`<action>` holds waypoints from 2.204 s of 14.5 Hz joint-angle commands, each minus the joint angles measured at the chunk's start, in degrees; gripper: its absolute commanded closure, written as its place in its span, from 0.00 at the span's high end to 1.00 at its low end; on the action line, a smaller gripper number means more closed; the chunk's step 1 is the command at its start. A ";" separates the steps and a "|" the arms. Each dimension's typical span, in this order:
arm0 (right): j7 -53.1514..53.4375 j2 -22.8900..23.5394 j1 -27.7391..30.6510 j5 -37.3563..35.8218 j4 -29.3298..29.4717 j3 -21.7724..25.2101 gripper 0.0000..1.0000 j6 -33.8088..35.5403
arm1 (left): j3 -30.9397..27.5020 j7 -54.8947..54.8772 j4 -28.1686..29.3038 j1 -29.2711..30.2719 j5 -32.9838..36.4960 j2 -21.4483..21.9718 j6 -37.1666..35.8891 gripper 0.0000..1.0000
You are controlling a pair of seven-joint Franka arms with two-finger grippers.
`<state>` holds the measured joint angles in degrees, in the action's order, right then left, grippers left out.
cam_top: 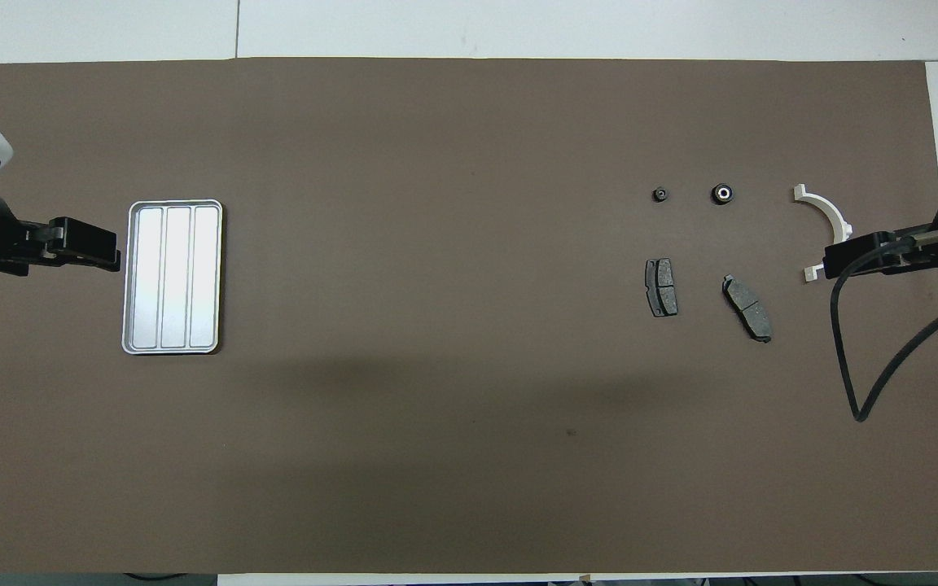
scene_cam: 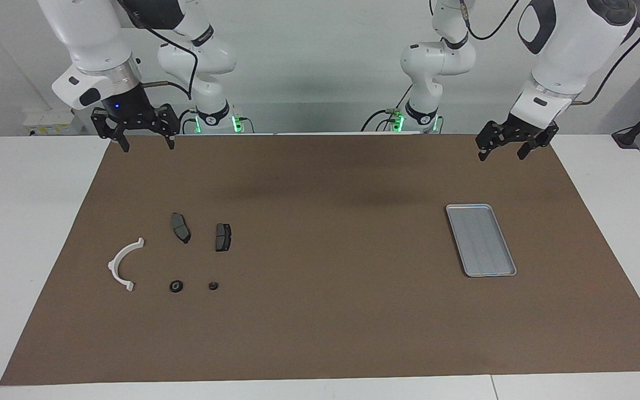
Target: Pick bearing gear from pile to tray
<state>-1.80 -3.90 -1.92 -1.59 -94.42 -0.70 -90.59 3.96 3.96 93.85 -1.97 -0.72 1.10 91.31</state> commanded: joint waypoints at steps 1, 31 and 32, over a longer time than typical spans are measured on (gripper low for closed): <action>-1.36 -0.32 0.08 -0.52 -0.59 -0.18 1.00 -0.29 | -0.27 -0.62 0.54 -0.32 0.98 1.10 -0.87 1.00; -1.80 -2.60 -0.10 0.89 0.03 -1.84 1.00 0.32 | -0.27 -0.53 0.54 -0.32 0.98 1.01 -0.87 1.00; -1.71 -2.60 -0.19 0.89 -0.06 -1.85 1.00 0.85 | -0.27 -0.62 0.54 -0.32 0.98 1.01 -0.87 1.00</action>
<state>-1.82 -5.31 -2.21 -1.44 -93.32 -2.58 -90.42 3.96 3.95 93.85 -1.97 -0.72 1.10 91.31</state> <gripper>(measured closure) 0.000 0.000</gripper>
